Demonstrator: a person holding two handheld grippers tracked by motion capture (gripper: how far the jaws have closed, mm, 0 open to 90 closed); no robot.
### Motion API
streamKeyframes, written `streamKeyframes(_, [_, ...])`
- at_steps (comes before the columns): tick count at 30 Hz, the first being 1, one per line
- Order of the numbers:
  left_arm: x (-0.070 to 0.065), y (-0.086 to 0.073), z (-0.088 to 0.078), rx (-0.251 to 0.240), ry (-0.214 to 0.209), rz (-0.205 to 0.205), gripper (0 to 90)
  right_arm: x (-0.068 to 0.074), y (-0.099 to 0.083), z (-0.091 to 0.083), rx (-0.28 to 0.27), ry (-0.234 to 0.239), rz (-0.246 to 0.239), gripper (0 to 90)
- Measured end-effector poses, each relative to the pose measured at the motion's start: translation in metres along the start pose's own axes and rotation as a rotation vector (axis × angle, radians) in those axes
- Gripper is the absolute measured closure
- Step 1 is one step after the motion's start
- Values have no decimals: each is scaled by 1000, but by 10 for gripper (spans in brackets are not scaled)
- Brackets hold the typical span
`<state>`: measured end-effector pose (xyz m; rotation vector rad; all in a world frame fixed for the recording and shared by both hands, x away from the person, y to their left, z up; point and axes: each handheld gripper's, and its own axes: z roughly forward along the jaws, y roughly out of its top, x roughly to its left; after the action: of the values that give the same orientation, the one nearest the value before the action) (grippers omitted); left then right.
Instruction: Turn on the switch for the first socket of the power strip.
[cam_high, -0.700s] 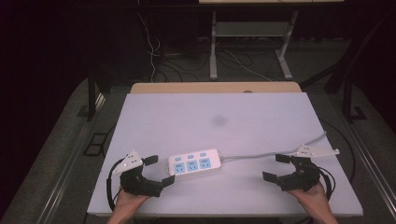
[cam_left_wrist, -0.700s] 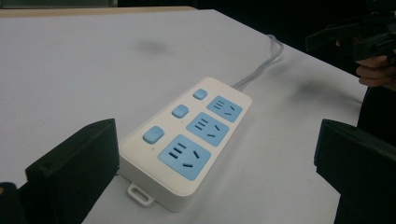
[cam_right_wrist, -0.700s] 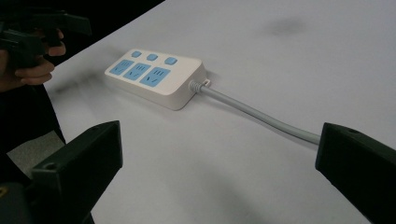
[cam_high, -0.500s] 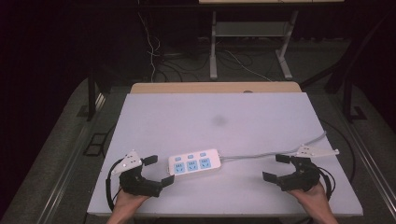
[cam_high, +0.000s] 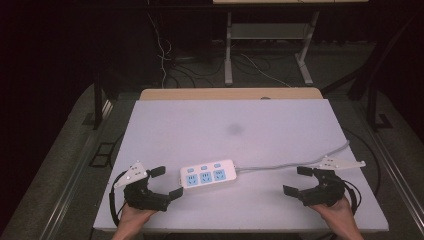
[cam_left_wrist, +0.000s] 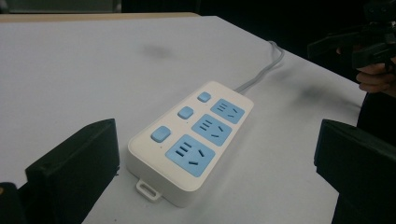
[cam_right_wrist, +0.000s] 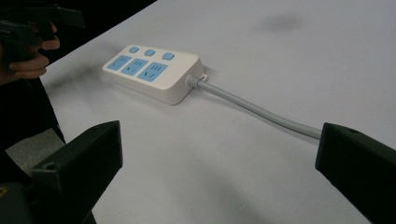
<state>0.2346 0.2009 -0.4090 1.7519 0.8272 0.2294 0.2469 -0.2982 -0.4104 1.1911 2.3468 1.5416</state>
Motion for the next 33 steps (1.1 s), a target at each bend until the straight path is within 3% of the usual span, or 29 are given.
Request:
streamKeyframes(5, [0,0,-2,-7,-1,-6,0,-1,-1,-3,-5,-4,5,2])
streamKeyframes(14, [-4,8,-2,30,-7,21,0,-1,-1,-3,2,-6,1,2])
streamKeyframes(33, [-10,36,15,198,-48,97,0,1,0,-2,16,-14,-15,2])
